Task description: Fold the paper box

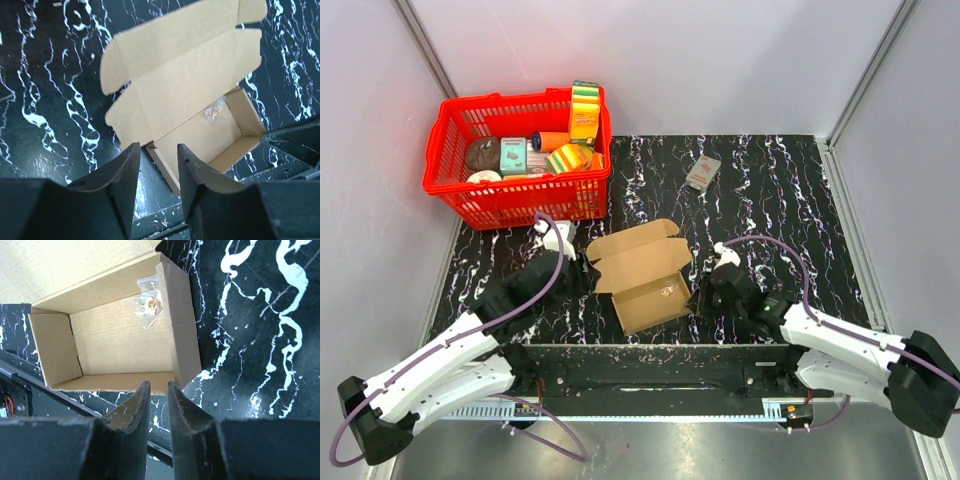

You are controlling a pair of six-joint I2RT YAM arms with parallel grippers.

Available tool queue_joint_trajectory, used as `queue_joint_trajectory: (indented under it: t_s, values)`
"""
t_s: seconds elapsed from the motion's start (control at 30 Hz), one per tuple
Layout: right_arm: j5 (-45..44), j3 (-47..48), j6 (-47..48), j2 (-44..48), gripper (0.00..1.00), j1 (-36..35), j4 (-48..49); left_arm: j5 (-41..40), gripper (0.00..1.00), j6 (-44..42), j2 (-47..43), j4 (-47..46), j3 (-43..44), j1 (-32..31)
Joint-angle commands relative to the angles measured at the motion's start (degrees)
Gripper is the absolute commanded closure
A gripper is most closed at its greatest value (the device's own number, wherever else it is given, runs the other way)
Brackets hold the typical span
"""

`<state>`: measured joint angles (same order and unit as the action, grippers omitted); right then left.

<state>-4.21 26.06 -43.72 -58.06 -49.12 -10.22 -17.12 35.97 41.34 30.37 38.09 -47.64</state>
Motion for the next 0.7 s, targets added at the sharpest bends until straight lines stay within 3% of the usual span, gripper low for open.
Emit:
queue_joint_trajectory:
  t_s: [0.0,0.3,0.67]
  values:
    - [-2.7,-1.0,-3.5,4.4,0.74,-0.2,-3.6,-0.5,0.58,-2.5,0.8,-1.4,3.9,2.2]
    - [-1.5,-3.7,-4.4,8.4,0.74,-0.2,-3.8,3.1,0.46,0.2,0.1,-6.1,-3.9,5.6]
    - [-0.8,-3.9,-3.7,6.8,0.73,-0.2,-2.3,0.0,0.39,-1.3,3.7,-6.1,-4.6,7.1]
